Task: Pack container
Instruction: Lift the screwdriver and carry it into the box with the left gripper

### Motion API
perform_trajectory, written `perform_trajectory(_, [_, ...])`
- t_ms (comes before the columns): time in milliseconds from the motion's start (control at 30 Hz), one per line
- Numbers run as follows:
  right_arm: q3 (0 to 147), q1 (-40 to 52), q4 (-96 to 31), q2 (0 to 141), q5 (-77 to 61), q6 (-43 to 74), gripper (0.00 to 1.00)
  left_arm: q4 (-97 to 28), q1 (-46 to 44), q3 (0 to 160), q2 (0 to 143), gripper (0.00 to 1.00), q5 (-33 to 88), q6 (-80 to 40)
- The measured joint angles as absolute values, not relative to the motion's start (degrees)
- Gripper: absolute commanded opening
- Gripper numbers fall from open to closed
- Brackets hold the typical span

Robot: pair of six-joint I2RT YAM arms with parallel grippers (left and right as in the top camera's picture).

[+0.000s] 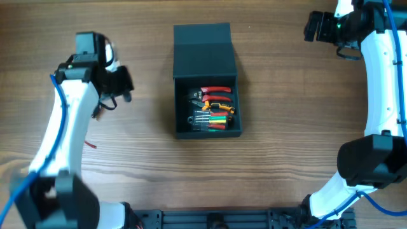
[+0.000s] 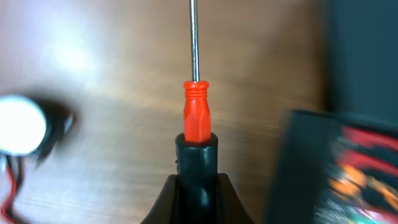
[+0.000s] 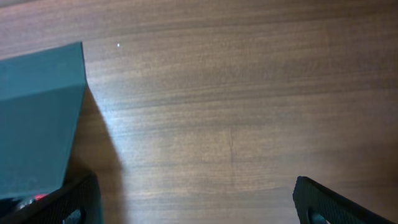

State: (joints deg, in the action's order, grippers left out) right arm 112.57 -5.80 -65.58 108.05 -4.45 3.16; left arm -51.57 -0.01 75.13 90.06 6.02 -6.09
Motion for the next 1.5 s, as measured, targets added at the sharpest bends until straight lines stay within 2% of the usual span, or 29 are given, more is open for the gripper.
perform_trajectory(167, [112.6,-5.8,-66.4,108.0,-4.4,3.2,1.00,-50.4,-10.5,76.1,83.9,0.04,9.1,14.1])
perform_trajectory(467, [112.6,-5.8,-66.5,108.0,-4.4,2.3,1.00,-48.0,-27.0,76.1,85.6,0.04,11.0,47.1])
perform_trajectory(867, [112.6,-5.8,-66.4,108.0,-4.4,2.1,1.00,-46.9,-28.9,76.1,98.3,0.04,11.0,53.2])
perform_trajectory(1067, [112.6,-5.8,-66.5,108.0,-4.4,2.1,1.00,-46.5,-28.8,76.1,104.4,0.08,11.0,53.3])
perform_trajectory(1200, [112.6,-5.8,-66.6,108.0,-4.4,2.1,1.00,-46.3,-28.1,76.1,107.4,0.28,11.0,53.2])
perform_trajectory(1267, [112.6,-5.8,-66.7,108.0,-4.4,2.0,1.00,-46.2,-27.6,76.1,108.2,0.41,11.0,53.3])
perform_trajectory(1300, [112.6,-5.8,-66.7,108.0,-4.4,2.0,1.00,-46.2,-27.3,76.1,108.2,0.55,11.0,53.2])
perform_trajectory(1433, [112.6,-5.8,-66.7,108.0,-4.4,2.1,1.00,-46.2,-26.9,76.1,108.2,0.67,11.0,52.7])
perform_trajectory(1500, [112.6,-5.8,-66.7,108.0,-4.4,2.0,1.00,-46.0,-26.9,76.1,108.2,0.66,11.0,52.1])
